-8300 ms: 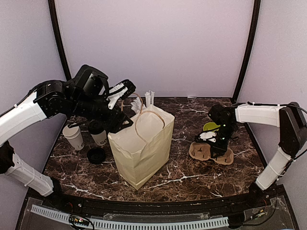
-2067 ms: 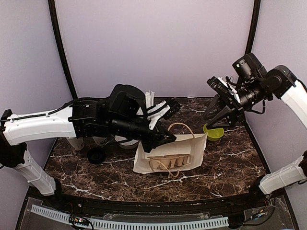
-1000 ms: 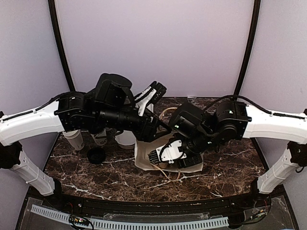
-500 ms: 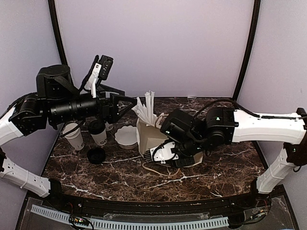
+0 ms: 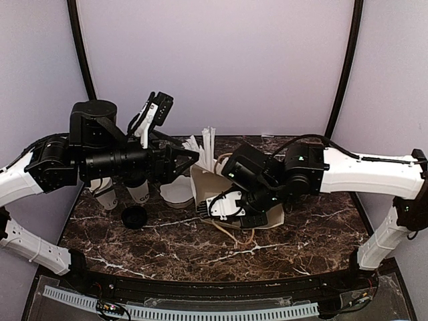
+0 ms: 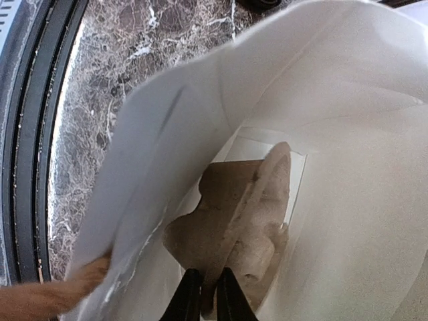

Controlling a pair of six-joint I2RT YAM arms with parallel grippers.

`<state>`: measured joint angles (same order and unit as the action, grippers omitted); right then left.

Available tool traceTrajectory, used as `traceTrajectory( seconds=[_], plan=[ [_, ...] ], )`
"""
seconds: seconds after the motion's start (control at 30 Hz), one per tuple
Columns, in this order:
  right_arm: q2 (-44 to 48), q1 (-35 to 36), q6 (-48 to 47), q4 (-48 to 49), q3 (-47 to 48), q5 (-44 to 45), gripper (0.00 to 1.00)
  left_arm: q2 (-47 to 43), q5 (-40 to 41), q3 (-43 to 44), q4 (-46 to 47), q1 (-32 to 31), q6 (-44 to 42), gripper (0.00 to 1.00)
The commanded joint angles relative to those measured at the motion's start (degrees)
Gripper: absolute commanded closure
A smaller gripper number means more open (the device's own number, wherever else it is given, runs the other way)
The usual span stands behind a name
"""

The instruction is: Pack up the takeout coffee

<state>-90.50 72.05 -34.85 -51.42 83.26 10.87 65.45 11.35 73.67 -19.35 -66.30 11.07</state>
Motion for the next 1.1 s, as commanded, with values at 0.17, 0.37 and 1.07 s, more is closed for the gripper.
traceTrajectory(
  seconds=[0.17, 0.37, 1.07],
  plan=[
    [0.1, -0.6, 0.6, -1.4, 2.7, -1.1, 1.0, -0.1, -0.5, 0.2, 0.7, 0.2, -1.7, 0.29],
    [2.3, -2.1, -1.4, -3.5, 7.4, -2.4, 1.0, 0.3, 1.8, 0.0, -0.3, 0.4, -2.8, 0.29],
    [4.1, -10.2, -2.6, -8.2, 17.6, -15.8, 1.0, 12.1, -4.3, 4.5, -6.2, 1.9, -2.1, 0.32]
  ],
)
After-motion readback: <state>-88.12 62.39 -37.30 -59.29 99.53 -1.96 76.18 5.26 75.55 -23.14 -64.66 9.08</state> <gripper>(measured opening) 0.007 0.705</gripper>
